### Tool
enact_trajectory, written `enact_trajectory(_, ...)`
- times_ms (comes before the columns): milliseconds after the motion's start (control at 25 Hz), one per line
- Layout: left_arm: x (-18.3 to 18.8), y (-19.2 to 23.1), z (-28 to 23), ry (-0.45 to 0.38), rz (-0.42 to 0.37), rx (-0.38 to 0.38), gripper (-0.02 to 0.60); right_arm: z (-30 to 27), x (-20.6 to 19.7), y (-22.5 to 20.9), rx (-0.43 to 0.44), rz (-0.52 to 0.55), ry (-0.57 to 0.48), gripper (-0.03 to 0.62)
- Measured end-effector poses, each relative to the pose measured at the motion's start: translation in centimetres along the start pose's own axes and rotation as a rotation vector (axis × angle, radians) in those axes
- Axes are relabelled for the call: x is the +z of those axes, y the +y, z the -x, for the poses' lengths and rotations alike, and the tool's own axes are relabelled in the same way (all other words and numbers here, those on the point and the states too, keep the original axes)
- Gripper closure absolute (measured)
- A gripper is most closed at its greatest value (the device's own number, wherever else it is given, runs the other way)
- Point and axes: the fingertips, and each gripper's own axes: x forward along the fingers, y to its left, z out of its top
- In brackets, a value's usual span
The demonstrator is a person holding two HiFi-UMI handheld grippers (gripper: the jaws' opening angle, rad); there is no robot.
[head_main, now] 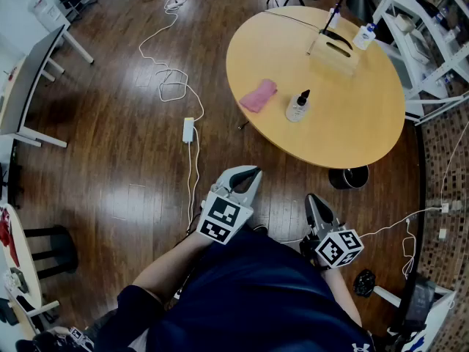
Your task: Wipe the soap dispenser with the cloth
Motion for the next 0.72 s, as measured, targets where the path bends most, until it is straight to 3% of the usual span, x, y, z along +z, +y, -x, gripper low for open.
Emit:
enact_trajectory(160, 1.1, 4.4, -3.7, 0.054, 0.035, 0.116, 0.558, 0.7, 1.3, -4.7, -0.041, -0.043, -0.011, 0.586)
enact_trajectory(240, 1.1, 6.5, -5.7, 0.096, 0.089, 0.117, 0.492, 0.2, 1.8, -6.2, -0.068, -0.069, -0.012, 0.586)
enact_trajectory(400, 0.0, 12.1, -10.5, 0.158, 0.110, 0.125, 0.483, -3.2, 3.9, -7.9, -0.107, -0.047, -0.017, 0.586)
enact_trajectory(560, -1.8, 18.1, -16.2, 0.241, 0.032, 0.106, 0.434, -8.8, 6.9, -8.9, -0.166, -0.007, -0.005, 0.586)
enact_trajectory(720, -4.2, 21.8, -21.4, 0.320, -0.085, 0.037, 0.428, -14.5, 9.8, -10.7, -0.277, 0.144, 0.060, 0.585)
